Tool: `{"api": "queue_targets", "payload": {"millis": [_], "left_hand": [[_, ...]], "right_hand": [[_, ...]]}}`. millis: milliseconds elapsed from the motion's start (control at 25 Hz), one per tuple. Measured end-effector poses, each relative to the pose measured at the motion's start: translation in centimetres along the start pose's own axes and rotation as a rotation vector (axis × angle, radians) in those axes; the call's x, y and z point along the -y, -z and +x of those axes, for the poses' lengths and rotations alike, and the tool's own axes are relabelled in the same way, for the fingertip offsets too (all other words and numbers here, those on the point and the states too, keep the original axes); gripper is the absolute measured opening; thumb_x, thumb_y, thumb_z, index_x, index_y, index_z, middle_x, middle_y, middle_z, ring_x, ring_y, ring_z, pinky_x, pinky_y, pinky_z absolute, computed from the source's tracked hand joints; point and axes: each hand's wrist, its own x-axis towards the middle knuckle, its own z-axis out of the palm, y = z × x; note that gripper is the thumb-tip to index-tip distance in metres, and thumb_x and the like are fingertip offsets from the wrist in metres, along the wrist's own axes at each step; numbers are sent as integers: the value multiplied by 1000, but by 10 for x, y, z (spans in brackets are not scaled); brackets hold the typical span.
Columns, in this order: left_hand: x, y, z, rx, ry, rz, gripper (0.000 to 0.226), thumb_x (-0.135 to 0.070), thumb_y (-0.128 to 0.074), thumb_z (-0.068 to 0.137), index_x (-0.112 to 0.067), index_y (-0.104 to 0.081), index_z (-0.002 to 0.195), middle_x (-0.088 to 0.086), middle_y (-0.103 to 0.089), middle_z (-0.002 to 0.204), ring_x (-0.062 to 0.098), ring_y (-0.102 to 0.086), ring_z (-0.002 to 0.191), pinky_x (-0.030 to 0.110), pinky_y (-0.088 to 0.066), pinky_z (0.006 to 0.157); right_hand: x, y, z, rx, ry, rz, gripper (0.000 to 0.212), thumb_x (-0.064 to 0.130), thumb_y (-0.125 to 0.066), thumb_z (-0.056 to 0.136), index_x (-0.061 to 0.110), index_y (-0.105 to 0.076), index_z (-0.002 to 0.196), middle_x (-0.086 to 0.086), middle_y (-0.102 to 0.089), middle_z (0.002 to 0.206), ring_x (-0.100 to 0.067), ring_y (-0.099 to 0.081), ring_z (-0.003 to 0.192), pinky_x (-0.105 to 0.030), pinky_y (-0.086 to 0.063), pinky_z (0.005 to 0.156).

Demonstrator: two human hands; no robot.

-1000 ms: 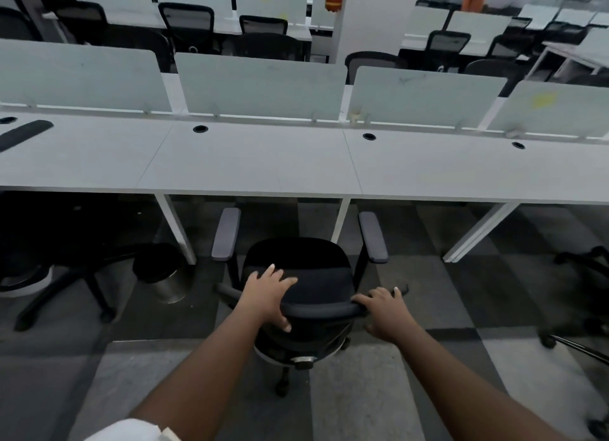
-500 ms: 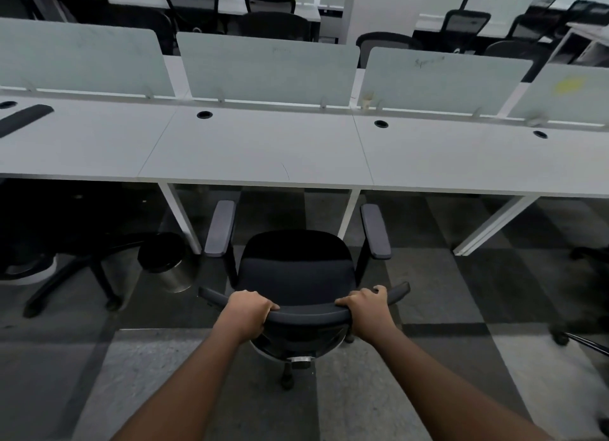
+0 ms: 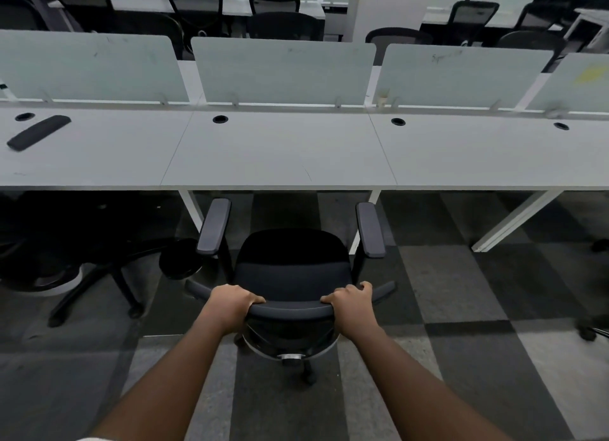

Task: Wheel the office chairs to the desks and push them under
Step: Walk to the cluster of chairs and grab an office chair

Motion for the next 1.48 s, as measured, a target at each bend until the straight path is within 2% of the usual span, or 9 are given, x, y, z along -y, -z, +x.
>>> {"api": "queue_targets", "payload": {"millis": [120, 200, 320, 400, 640, 920, 1160, 1320, 1480], "left_hand": [[23, -3, 12, -7, 14, -36, 55, -38, -57, 87, -59, -48, 137, -16, -68, 121, 14, -63, 112, 31, -46, 81], [38, -2, 23, -14, 13, -35, 55, -34, -57, 90, -58, -49, 138, -19, -66, 127, 11, -61, 118, 30, -45, 93], [64, -3, 38, -15, 25, -17, 53, -30, -55, 93, -55, -49, 140, -21, -61, 136, 7, -54, 129, 37, -26, 119], [79, -1, 50, -11, 39, -3, 53, -30, -55, 94, -56, -49, 139, -20, -62, 135, 7, -52, 131, 42, -15, 123], [105, 6, 91, -60, 66, -30, 56, -24, -57, 91, -56, -51, 136, -17, -68, 123, 9, -57, 125, 47, -4, 125], [132, 29, 160, -130, 71, -23, 57, -18, -59, 89, -54, -55, 133, -16, -69, 114, 11, -60, 118, 49, -7, 124], [144, 58, 231, -119, 79, -35, 53, -26, -58, 87, -56, -56, 131, -18, -70, 114, 10, -61, 117, 50, -11, 124], [154, 66, 230, -54, 71, 4, 56, -32, -58, 87, -59, -51, 135, -22, -68, 121, 6, -59, 120, 46, -16, 121], [147, 70, 224, -56, 112, -20, 59, -27, -56, 89, -56, -49, 139, -23, -64, 128, 6, -54, 127, 49, -13, 122]], "right_hand": [[14, 10, 22, -7, -22, -7, 53, 21, -66, 88, 46, -58, 133, 9, -66, 119, -20, -54, 117, -46, -27, 104], [23, 17, 37, -9, -30, -17, 52, 21, -65, 88, 47, -59, 132, 9, -67, 116, -20, -56, 114, -43, -29, 96], [40, 20, 56, -22, -38, -12, 52, 19, -63, 89, 47, -59, 133, 10, -68, 116, -20, -57, 112, -42, -29, 90], [48, 22, 69, -31, -50, -12, 55, 19, -64, 89, 47, -58, 135, 10, -68, 117, -20, -56, 113, -41, -29, 89], [50, 39, 114, -29, -70, -16, 55, 17, -61, 89, 48, -58, 135, 10, -67, 111, -20, -56, 111, -42, -31, 92], [34, 58, 192, -77, -82, -11, 54, 16, -60, 87, 51, -62, 128, 9, -68, 103, -21, -59, 106, -43, -32, 91], [-4, 83, 272, -53, -39, -66, 45, 21, -64, 83, 49, -66, 119, 10, -70, 105, -22, -61, 107, -45, -32, 92], [-4, 89, 277, -54, 16, -58, 46, 26, -68, 83, 49, -64, 123, 9, -70, 107, -22, -60, 107, -46, -32, 94], [-9, 89, 275, -67, 58, -44, 49, 23, -64, 85, 44, -64, 129, 7, -69, 103, -23, -57, 103, -43, -31, 88]]}}
